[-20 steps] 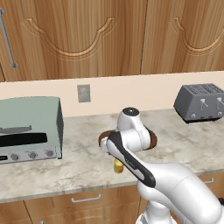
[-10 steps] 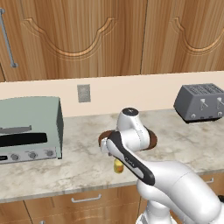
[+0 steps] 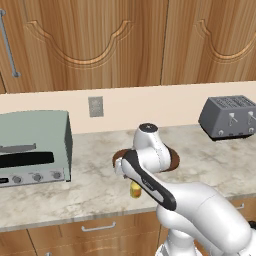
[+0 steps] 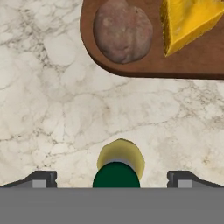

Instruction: Retrieve the reheated potato from the microwave, then place the potato, cheese, and condiment on the cutting board.

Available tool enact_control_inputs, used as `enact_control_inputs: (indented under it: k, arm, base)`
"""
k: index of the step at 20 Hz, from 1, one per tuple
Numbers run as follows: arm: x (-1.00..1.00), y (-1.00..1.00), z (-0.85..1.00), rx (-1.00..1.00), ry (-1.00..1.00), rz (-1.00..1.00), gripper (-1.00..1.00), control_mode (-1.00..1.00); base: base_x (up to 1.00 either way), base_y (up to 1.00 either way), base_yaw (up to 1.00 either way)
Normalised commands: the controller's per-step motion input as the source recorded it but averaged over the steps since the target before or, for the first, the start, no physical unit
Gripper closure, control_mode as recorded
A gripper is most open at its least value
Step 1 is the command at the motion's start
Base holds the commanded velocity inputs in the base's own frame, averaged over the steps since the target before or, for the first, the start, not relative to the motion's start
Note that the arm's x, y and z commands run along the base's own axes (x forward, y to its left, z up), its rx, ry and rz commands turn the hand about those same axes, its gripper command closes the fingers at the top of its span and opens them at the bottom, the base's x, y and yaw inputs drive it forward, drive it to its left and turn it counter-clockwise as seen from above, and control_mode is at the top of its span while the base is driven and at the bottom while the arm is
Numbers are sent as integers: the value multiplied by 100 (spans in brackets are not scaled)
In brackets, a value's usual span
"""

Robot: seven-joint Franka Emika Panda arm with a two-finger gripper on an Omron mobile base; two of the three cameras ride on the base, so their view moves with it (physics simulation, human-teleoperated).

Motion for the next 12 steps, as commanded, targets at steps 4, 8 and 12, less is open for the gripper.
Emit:
enact_control_inputs:
  k: [4,8,12]
  arm:
    - [0,0,-4,0,0,0,-100,-100]
    - [0,-1,-5,0,0,0,-100,-100]
    - [0,-2,-1,0,0,0,-100,-100]
  base:
    - [0,0,0]
    - [0,0,0]
    - [0,0,0]
